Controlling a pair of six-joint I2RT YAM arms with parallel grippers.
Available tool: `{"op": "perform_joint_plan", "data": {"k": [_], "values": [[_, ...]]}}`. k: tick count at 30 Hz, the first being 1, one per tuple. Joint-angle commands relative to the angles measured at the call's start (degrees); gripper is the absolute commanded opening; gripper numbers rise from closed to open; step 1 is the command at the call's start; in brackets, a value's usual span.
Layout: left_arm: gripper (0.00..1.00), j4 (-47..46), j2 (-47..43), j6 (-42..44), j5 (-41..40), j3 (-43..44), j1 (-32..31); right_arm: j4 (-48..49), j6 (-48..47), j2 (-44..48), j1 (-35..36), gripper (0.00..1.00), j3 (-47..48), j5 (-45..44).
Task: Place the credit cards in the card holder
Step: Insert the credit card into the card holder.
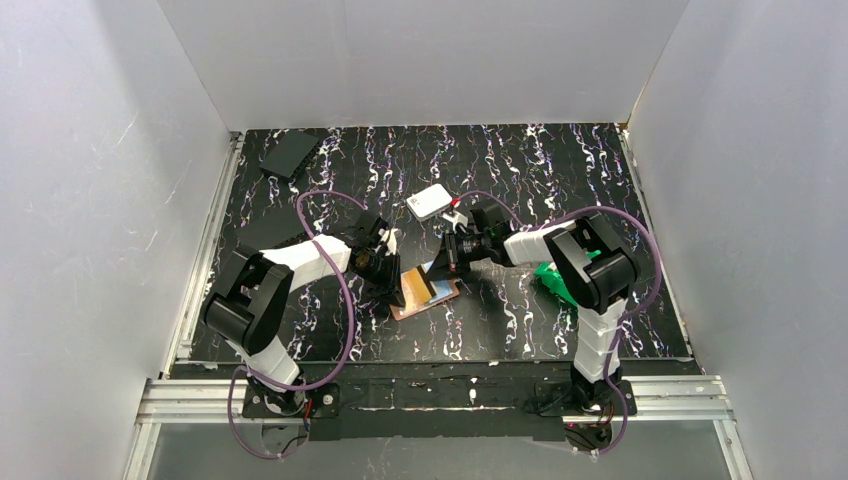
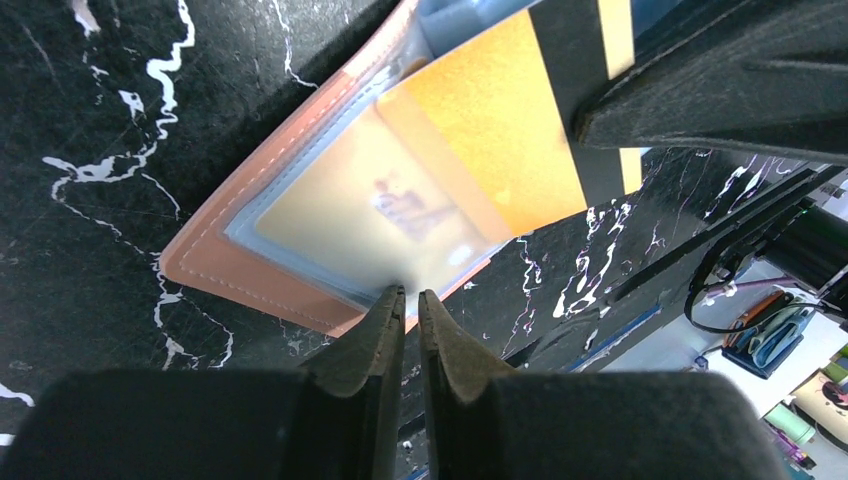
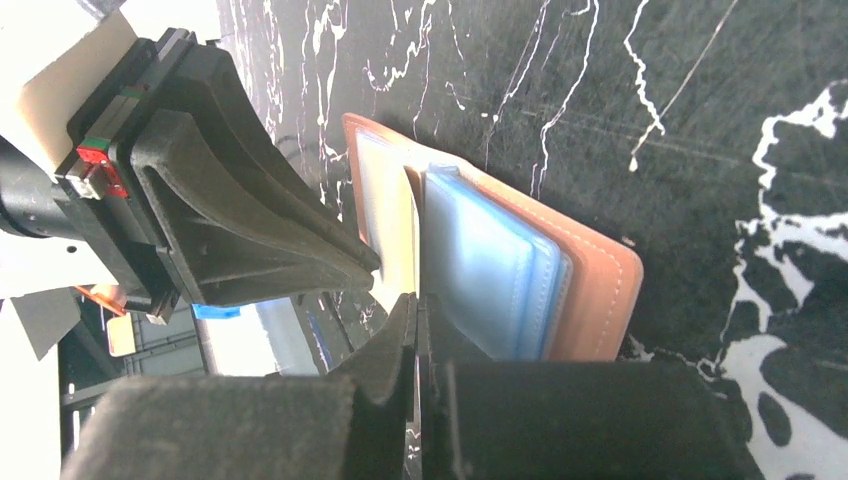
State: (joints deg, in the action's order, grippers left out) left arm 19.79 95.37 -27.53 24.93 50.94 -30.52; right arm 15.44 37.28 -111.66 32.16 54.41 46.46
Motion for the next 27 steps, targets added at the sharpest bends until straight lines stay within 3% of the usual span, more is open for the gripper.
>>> {"op": "perform_joint_plan", "data": {"k": [1,8,10,14,16,21,27], "values": [[0.10,0.43,0.85,0.37,-0.43,-1.45,0.00,6.57,1.49,-2.10,0.97,0.01,-0.38,-0.91],[0.10,0.60,0.03,0.04,-0.11,-1.31,0.03,8.22,1.95,-3.15,2.20,0.01,-1.07,1.00],[0.12,1.40,-1.62,-0.34,-0.06,-0.80,0.02,3.50,-1.03,-2.61,2.20,0.03,-0.55,-1.03],[0.29,3.65,-6.59,-1.74,-0.13,0.83,0.18,-7.46,-8.74,-1.27,2.17,0.16,1.95,-5.19],[0.32,4.79,-8.57,-1.91,-0.63,1.35,0.62,-11.61,-11.43,-0.44,2.20,0.20,2.99,-6.83],[0.29,5.87,-9.05,-0.88,-1.96,0.93,2.46,-18.71,-15.34,0.85,2.20,0.26,5.28,-8.86],[0.17,3.91,-4.04,-1.13,-2.18,-0.21,2.76,-21.41,-17.56,1.27,2.83,0.31,6.72,-10.50]]}}
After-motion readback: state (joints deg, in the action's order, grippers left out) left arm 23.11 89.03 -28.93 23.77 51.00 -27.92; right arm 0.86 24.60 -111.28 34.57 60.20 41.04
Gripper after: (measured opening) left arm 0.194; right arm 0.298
